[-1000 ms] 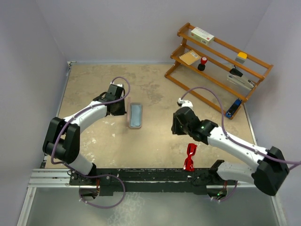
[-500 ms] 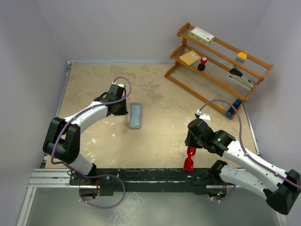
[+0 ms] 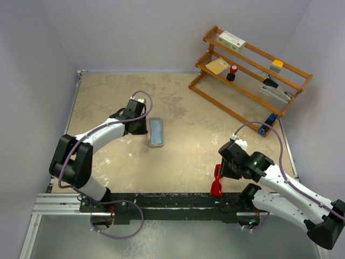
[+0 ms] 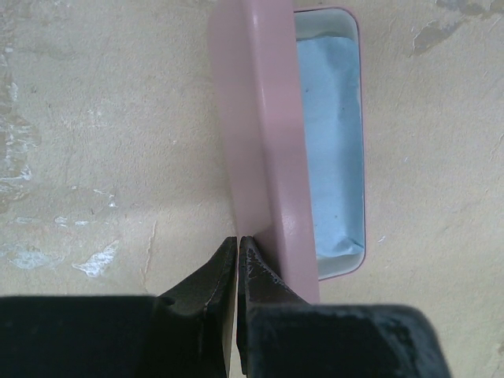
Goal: Organize the sunglasses
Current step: Pick up the sunglasses from the center of the board.
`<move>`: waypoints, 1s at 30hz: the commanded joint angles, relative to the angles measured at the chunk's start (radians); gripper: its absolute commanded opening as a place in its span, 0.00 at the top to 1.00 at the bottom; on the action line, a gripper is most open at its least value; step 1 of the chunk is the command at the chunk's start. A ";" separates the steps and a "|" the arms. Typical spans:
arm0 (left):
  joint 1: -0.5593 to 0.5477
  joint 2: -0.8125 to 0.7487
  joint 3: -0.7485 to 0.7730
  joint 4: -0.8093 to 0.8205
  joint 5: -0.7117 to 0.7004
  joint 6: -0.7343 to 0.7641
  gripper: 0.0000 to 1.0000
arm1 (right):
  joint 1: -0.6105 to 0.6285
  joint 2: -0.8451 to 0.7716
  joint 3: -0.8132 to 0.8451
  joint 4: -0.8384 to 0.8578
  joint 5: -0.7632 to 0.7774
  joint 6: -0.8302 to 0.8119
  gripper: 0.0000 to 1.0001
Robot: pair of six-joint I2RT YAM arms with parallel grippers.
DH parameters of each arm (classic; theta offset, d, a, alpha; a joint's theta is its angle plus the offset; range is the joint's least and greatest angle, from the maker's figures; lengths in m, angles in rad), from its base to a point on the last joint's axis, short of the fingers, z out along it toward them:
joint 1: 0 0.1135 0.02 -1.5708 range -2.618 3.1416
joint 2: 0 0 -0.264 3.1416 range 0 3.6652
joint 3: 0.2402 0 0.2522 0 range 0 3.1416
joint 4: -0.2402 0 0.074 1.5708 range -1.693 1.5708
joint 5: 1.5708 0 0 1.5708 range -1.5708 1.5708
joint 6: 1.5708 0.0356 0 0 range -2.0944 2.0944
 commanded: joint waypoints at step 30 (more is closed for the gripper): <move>-0.002 -0.045 -0.002 0.045 -0.034 0.000 1.00 | 0.031 0.181 -0.145 0.221 -0.109 0.017 0.64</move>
